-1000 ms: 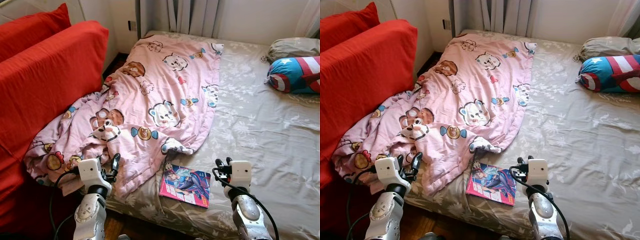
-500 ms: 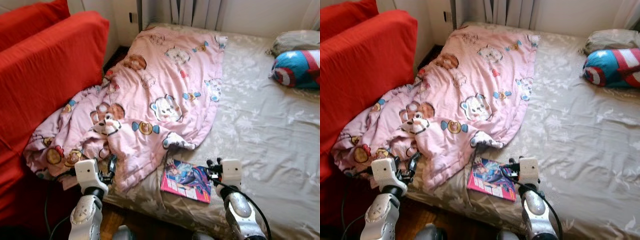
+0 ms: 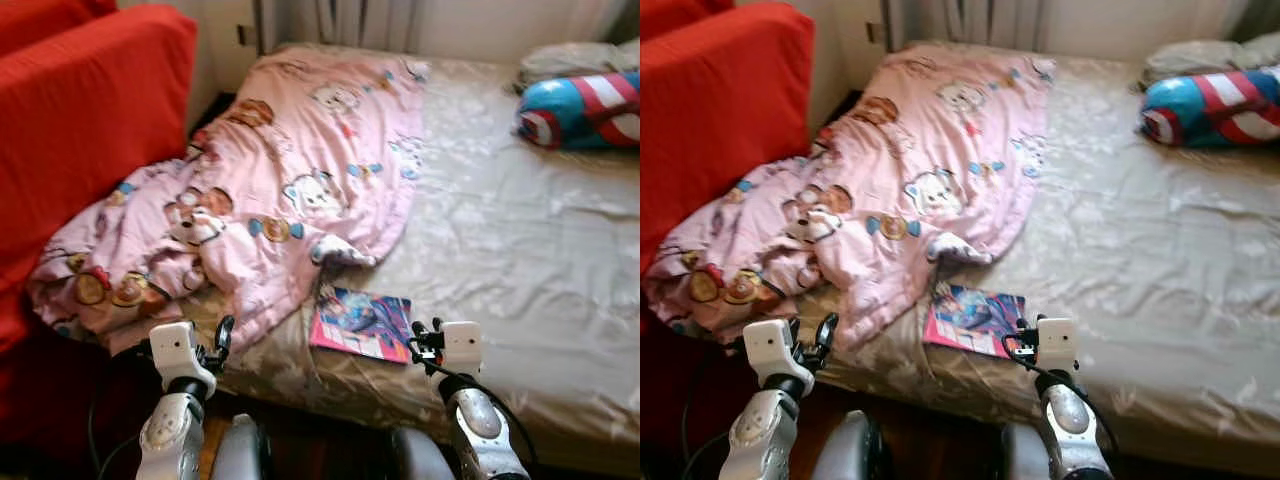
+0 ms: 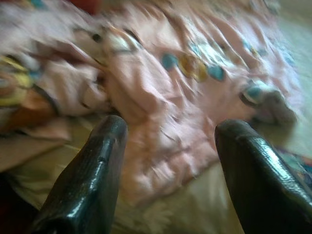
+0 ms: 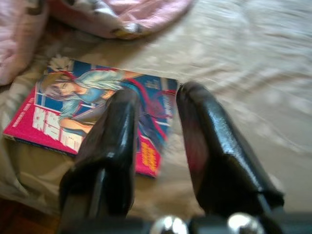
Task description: Clean up the room
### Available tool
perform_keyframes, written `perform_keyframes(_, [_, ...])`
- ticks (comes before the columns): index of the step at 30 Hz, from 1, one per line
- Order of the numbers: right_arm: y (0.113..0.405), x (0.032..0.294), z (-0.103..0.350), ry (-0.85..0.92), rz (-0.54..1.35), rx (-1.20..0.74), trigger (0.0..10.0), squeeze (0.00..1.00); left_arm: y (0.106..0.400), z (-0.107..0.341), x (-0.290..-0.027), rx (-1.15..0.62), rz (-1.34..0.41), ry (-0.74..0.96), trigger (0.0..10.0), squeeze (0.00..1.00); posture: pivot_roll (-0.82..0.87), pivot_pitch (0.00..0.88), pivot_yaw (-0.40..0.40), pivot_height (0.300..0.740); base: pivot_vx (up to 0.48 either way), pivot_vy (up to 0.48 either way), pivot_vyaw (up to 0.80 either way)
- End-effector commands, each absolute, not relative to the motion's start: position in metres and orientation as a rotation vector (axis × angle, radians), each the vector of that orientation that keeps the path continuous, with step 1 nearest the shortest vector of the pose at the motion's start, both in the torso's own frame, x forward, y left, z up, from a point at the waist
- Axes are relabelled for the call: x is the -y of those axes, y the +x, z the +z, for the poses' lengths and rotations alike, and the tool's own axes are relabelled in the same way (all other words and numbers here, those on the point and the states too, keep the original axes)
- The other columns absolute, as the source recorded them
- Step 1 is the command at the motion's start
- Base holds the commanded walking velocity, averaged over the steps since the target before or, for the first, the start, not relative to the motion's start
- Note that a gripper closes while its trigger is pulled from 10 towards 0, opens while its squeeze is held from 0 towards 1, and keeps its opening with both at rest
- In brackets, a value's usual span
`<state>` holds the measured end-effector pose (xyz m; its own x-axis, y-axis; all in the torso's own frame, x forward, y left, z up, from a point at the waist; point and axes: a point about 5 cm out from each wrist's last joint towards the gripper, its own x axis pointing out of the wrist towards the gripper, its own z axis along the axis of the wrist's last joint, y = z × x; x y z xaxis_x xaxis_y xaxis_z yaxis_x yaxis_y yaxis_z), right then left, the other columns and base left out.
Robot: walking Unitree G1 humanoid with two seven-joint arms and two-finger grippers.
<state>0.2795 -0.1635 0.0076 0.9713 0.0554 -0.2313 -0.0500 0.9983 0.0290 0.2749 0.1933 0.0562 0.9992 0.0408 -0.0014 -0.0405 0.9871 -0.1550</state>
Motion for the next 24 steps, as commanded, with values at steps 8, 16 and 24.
perform_keyframes(8, [0.2757,0.1579,0.0025,0.046,0.075,-0.257,10.0,0.00,0.2692,0.0493,-0.1949,-0.044,0.049,-0.162,10.0,0.00,0.01,0.181,-0.005,0.638,0.000,0.000,0.00])
perform_keyframes(16, [0.2748,0.1541,0.0017,0.038,0.095,-0.258,10.0,0.00,0.2683,0.0515,-0.1958,-0.041,0.045,-0.158,10.0,0.00,0.02,0.188,-0.002,0.638,0.030,0.000,0.00])
perform_keyframes(24, [0.2735,0.1540,0.0010,0.044,0.091,-0.256,10.0,0.00,0.2688,0.0507,-0.1969,-0.048,0.038,-0.152,10.0,0.00,0.02,0.188,0.002,0.638,0.250,0.000,0.45])
